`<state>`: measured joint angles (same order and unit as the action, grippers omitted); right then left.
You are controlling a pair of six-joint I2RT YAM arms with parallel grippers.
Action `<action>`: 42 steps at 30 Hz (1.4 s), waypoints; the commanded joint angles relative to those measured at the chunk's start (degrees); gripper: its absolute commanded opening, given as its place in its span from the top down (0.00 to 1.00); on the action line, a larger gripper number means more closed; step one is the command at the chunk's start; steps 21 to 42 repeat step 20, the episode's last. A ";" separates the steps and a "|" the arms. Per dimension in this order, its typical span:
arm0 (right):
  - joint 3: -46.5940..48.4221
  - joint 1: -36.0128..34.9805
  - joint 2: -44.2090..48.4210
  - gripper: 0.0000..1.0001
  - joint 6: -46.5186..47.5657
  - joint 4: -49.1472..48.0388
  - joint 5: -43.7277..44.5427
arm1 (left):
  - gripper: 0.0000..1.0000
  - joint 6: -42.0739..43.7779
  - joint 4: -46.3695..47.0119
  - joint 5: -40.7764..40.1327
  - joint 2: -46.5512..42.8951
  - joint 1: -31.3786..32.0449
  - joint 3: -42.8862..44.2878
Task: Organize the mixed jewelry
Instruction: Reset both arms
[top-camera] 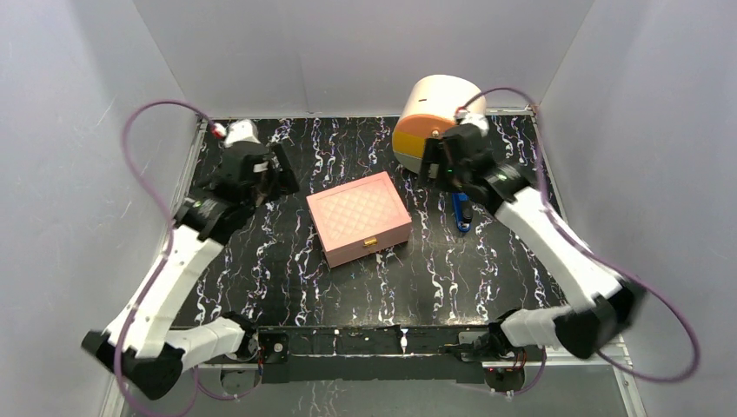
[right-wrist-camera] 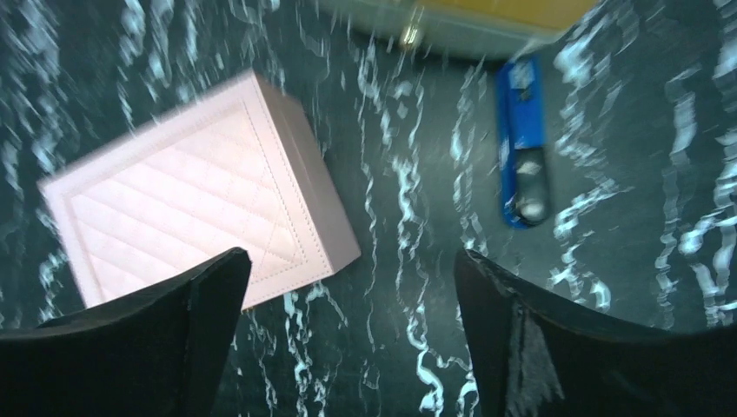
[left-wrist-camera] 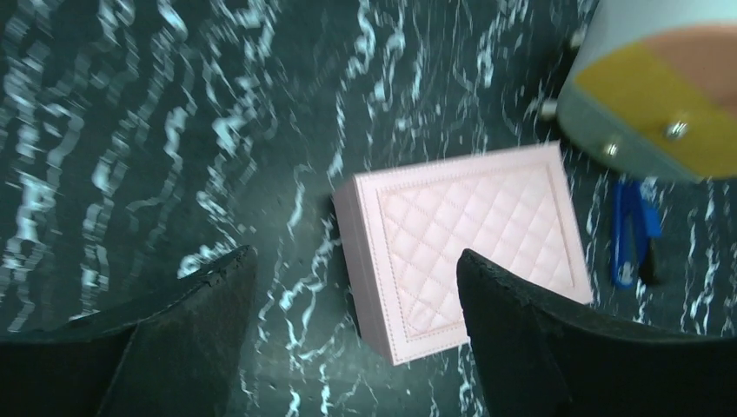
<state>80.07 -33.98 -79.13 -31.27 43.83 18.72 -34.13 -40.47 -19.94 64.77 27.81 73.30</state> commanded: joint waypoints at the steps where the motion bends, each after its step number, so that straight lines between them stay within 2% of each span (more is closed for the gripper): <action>1: 1.42 0.14 15.37 0.01 1.03 1.65 16.16 | 0.18 6.01 -8.73 -13.72 -7.76 -0.30 8.14; 6: 4.92 0.14 27.19 0.01 -1.77 6.87 24.92 | 0.16 5.46 -18.77 -21.22 -11.47 -0.28 19.69; 12: 8.01 0.14 35.20 0.01 -6.91 16.23 26.41 | 0.16 5.52 -23.55 -20.77 -16.45 -0.30 24.01; 15: 10.69 0.14 35.32 0.01 -8.92 19.85 25.36 | 0.16 5.00 -27.13 -20.68 -15.57 -0.30 27.99; 18: 12.08 0.14 34.28 0.01 -9.12 21.59 24.73 | 0.16 5.99 -26.93 -19.70 -15.83 -0.30 28.01; 42: 12.10 0.14 33.82 0.01 -9.04 21.81 24.22 | 0.16 6.66 -26.77 -19.56 -15.50 -0.30 27.92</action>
